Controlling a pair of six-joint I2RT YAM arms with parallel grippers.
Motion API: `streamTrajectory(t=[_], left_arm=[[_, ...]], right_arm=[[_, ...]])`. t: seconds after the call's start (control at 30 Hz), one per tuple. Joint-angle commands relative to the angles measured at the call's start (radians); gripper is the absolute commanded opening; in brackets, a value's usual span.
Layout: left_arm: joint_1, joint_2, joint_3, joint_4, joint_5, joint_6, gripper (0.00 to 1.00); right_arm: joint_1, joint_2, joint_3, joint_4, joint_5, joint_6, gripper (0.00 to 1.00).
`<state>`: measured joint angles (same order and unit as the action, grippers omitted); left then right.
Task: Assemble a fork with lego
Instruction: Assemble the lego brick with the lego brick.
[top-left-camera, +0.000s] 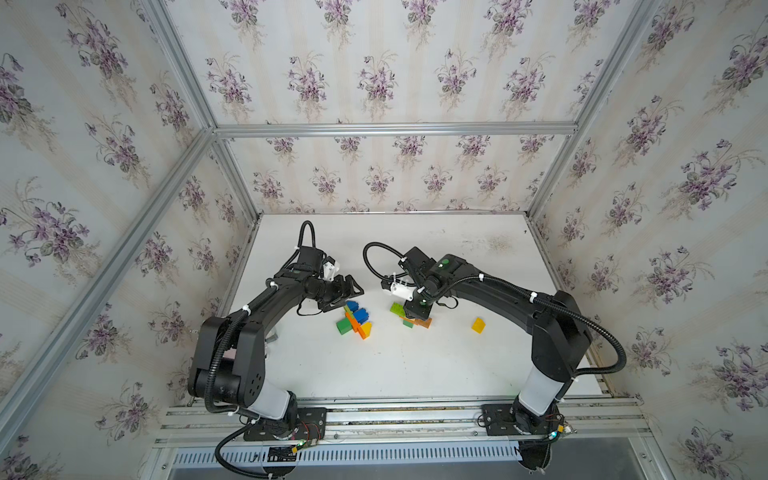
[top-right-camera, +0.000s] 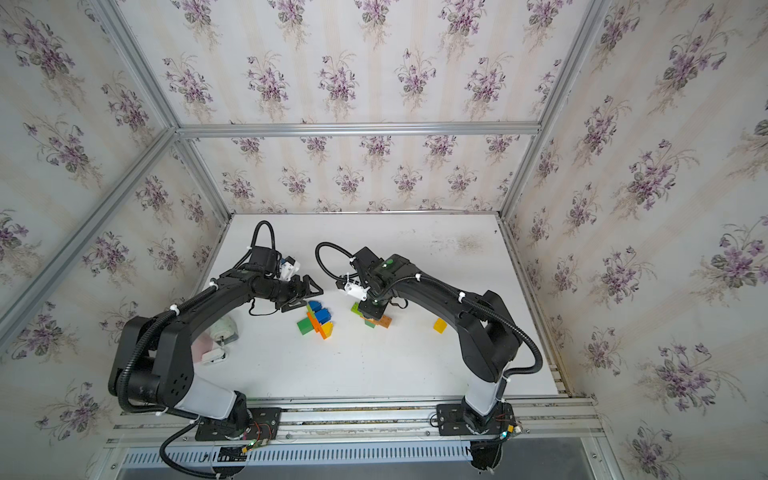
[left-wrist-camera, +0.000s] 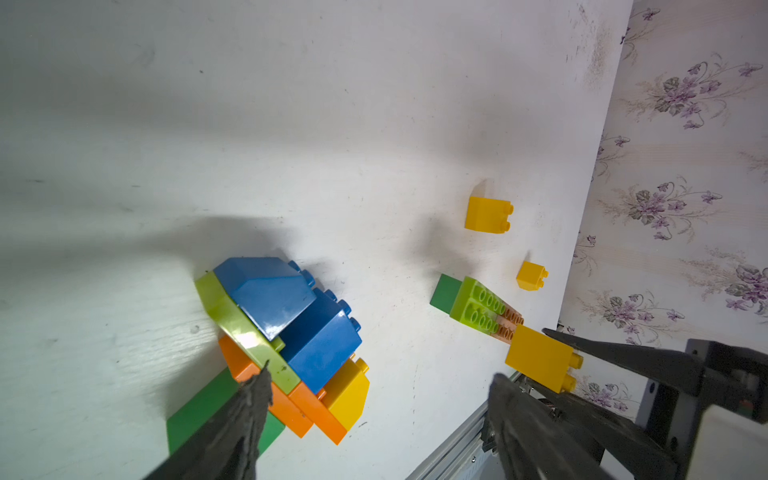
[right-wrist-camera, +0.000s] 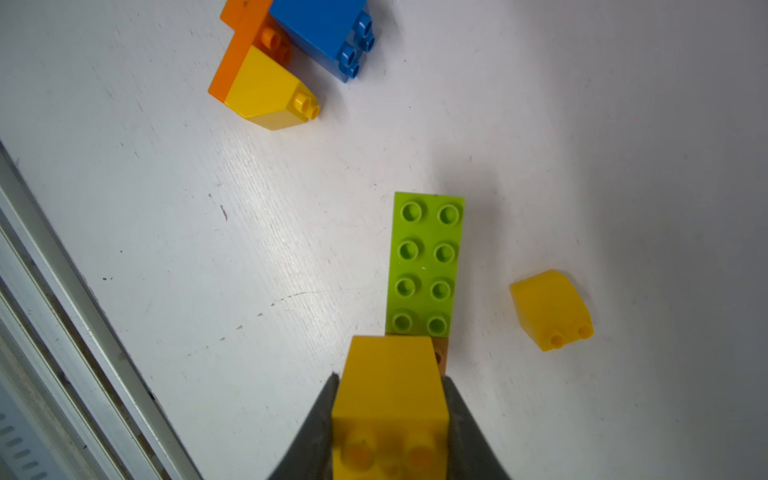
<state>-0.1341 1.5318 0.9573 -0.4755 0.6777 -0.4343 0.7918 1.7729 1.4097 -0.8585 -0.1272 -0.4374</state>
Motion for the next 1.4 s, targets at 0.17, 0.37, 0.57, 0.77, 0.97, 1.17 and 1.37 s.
streamTrajectory(t=[0.17, 0.37, 0.57, 0.77, 0.97, 1.17, 1.37], left_arm=[[0.010, 0.005, -0.003, 0.023, 0.018, 0.014, 0.84], [0.010, 0.008, -0.008, 0.030, 0.020, 0.012, 0.84], [0.011, 0.007, -0.011, 0.029, 0.019, 0.013, 0.84], [0.011, 0.007, -0.009, 0.029, 0.020, 0.013, 0.84], [0.011, 0.008, -0.008, 0.029, 0.023, 0.014, 0.84], [0.013, 0.009, -0.004, 0.022, 0.022, 0.017, 0.84], [0.016, 0.008, 0.000, 0.013, 0.019, 0.020, 0.84]], right_arm=[[-0.010, 0.026, -0.009, 0.014, 0.007, 0.009, 0.18], [-0.020, 0.034, -0.005, 0.032, 0.015, 0.012, 0.18], [-0.023, 0.049, 0.002, 0.030, 0.003, 0.011, 0.18], [-0.023, 0.062, -0.018, 0.024, 0.022, 0.016, 0.18], [-0.023, 0.052, -0.051, 0.027, 0.040, -0.003, 0.18], [-0.023, 0.075, -0.112, 0.039, 0.070, -0.004, 0.21], [-0.023, 0.082, -0.111, 0.037, 0.057, -0.008, 0.22]])
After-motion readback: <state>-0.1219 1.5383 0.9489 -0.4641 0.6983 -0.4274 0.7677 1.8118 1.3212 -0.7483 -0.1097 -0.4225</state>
